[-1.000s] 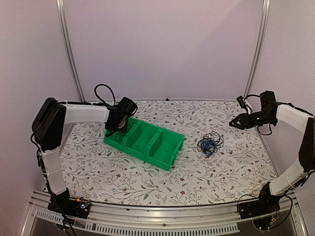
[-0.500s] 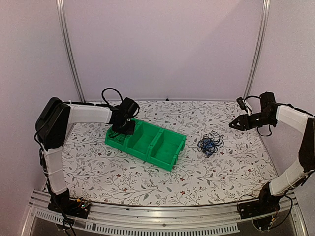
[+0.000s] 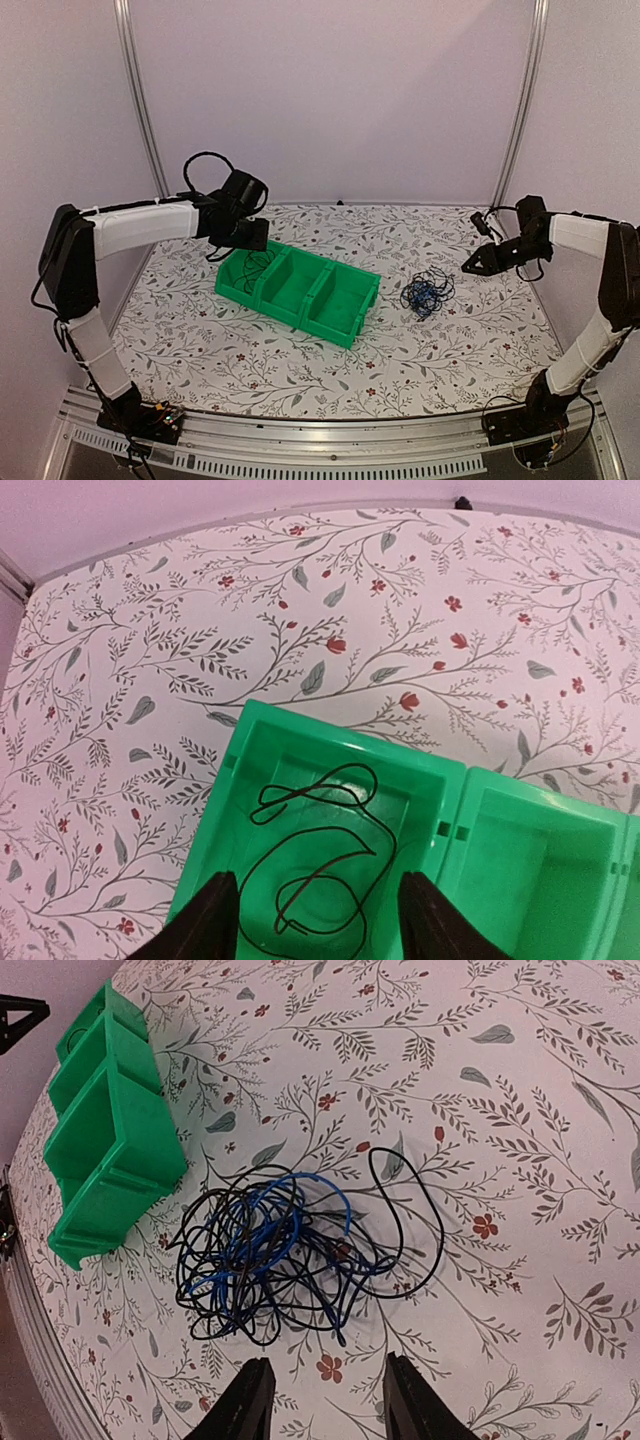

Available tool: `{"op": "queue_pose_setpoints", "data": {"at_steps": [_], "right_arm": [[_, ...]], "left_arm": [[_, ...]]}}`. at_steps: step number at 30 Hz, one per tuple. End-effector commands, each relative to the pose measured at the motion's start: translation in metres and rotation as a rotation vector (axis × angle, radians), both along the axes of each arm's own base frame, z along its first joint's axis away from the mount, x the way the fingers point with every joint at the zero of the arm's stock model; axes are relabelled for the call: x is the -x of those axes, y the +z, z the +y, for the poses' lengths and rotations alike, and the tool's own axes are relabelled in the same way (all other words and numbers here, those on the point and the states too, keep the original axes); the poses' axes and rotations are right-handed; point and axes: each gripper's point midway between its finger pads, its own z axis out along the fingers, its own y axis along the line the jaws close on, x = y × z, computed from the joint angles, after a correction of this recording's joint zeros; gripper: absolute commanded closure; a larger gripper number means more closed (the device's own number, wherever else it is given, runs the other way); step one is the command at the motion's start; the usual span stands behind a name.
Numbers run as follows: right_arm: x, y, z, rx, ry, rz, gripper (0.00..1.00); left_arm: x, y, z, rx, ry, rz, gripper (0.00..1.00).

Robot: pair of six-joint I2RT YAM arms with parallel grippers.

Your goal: Untangle the cables

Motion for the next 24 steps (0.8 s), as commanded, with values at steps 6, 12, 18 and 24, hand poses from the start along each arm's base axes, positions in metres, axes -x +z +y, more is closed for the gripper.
{"op": "queue_pose_setpoints", "data": {"at_steps": [6,12,18,24], "right_arm": [[-0.004,0.021,0.059,0.058,0.248,-0.087,0.65],[0.006,0.004,0.088,-0.026,0.309,0.024,0.59],[0.003,-0.017,0.100,-0.119,0.269,0.182,0.58],[-0.005,-0.020,0.109,-0.139,0.284,0.194,0.61]], "left_arm": [[0.007,0.087,-0.042,0.144,-0.119,-0.160,0.34],[0.016,0.120,-0.096,0.199,-0.219,-0.237,0.35],[0.033,0.132,-0.135,0.198,-0.295,-0.268,0.37],[0.043,0.126,-0.145,0.191,-0.316,-0.263,0.37]]}}
